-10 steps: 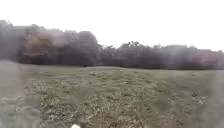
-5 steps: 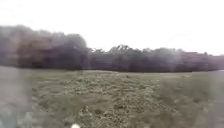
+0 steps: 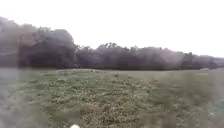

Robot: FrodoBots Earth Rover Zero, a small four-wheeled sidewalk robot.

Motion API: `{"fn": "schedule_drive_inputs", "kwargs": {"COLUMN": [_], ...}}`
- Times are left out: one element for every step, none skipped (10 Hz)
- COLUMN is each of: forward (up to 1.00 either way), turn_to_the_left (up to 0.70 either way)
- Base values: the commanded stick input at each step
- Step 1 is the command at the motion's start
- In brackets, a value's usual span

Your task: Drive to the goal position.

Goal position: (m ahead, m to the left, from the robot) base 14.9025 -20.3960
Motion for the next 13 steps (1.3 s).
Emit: {"fn": "schedule_drive_inputs", "kwargs": {"forward": [0.85,0.85,0.85,0.85,0.85,0.85,0.85,0.85,0.85,0.85,0.85,0.85,0.85], "turn_to_the_left": [-0.06,0.0,0.0,0.0,0.0,-0.03,-0.07,-0.12,-0.21,-0.34,-0.34,-0.34,-0.34]}}
